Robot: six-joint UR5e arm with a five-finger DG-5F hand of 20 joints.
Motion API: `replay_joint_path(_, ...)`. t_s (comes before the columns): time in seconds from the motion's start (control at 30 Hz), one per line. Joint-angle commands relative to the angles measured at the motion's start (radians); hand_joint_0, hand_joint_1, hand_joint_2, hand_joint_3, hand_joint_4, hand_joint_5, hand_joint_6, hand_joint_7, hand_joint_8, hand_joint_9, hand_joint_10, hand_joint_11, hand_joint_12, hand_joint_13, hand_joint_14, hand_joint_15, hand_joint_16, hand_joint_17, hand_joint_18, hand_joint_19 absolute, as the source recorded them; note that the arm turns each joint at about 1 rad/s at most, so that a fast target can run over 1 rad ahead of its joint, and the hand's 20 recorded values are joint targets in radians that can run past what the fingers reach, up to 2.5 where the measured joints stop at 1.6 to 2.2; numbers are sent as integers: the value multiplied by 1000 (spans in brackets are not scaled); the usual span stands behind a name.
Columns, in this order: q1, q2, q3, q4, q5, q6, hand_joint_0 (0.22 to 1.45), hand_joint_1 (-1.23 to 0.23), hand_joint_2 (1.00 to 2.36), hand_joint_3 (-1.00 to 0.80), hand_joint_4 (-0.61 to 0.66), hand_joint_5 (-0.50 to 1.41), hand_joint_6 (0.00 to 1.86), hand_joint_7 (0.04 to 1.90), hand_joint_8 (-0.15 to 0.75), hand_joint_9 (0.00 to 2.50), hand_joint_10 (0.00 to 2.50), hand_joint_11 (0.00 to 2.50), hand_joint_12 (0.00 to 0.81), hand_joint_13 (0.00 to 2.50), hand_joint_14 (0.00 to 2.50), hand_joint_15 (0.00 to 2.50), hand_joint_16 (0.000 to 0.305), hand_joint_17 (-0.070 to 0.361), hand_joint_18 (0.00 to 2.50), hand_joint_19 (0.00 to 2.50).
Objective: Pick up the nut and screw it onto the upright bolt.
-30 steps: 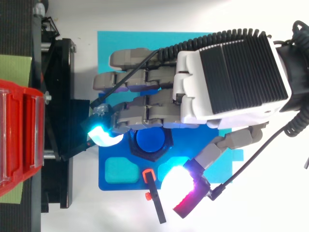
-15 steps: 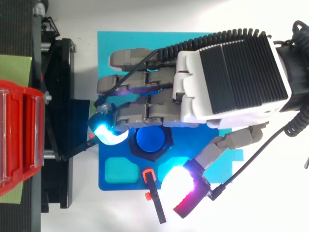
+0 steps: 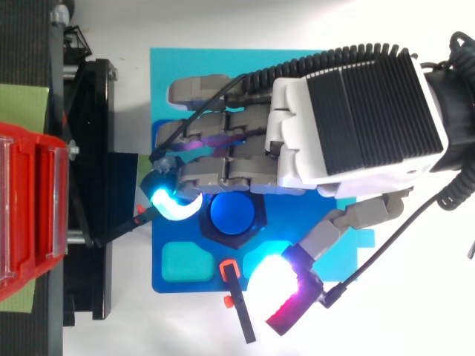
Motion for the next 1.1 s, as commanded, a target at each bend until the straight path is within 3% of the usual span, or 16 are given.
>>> replay_joint_path(0.0,1,0,0,0,0,0,484,-339,1000,-500,306,-92,504,1021,257,649,0,0,246,397,0,0,22,49,0,0)
replay_joint_path(0.53,-1,0,0,0,0,0,487,-326,1000,-500,231,-24,504,1326,280,860,0,0,214,565,0,0,16,35,204,0)
replay_joint_path(1.07,-1,-1,0,0,0,0,498,-313,1000,-500,188,10,503,1402,280,987,0,0,202,639,0,0,14,32,262,0)
